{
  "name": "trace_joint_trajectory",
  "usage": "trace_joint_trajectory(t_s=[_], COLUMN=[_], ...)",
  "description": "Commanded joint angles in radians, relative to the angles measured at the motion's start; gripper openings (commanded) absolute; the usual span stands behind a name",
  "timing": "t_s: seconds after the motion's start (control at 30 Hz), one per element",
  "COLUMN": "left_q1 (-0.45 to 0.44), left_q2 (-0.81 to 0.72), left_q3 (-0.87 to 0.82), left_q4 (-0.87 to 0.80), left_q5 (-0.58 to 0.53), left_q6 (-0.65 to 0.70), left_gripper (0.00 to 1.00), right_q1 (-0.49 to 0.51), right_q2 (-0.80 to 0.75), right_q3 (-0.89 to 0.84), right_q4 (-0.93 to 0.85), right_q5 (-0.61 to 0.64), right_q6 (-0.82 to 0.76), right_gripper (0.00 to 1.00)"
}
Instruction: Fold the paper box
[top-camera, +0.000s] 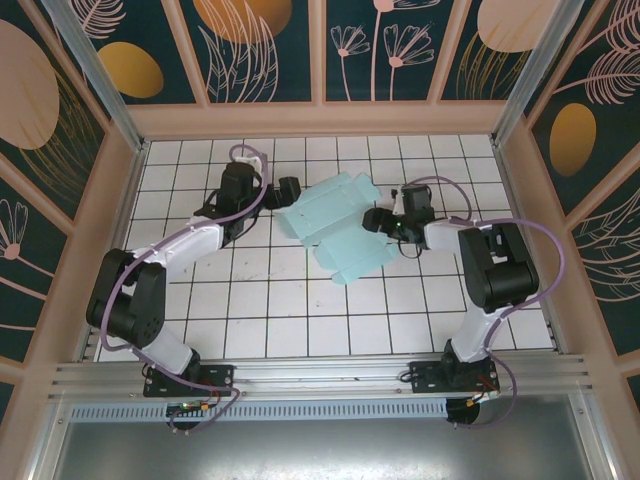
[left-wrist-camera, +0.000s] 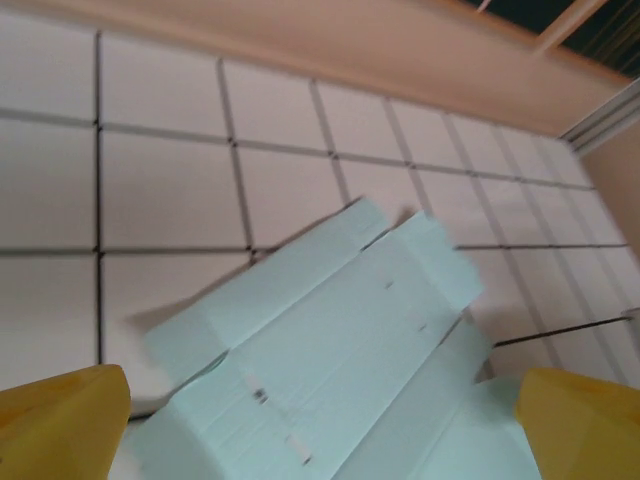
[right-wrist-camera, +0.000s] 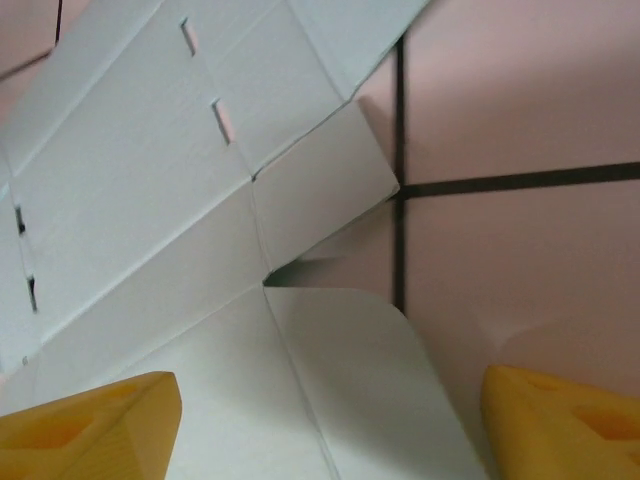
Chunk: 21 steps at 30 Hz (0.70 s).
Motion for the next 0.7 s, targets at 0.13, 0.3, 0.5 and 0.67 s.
trace_joint_trajectory(t_s=[0.13,0.3,0.5,0.67], left_q1=[0.007,0.055,0.066,0.066], left_q2=[-0.019,-0.033,0.011,-0.028], left_q3=[-0.011,-0.011,-0.012,-0.133], left_q4=[0.01,-0.027,-0.059,0.019], left_q5=[-0.072,-0.074,-0.025,-0.027], left_q6=[-0.02,-0.056,-0.101,-0.149], left_gripper=[0.99,0.99,0.99,0.99], right_q1=[0.231,0.401,0.348,0.253], right_q2=[-0.086,-0.096,-0.178,-0.031], right_q3=[-0.026,0.006,0.006,0.19], right_q4=[-0.068,-0.039,-0.008,-0.06], right_q5=[0.026,-0.014,0.025,0.009], right_q6=[0.024,0.03,0.0,-0.075], right_gripper=[0.71,0.74,0.82,0.84])
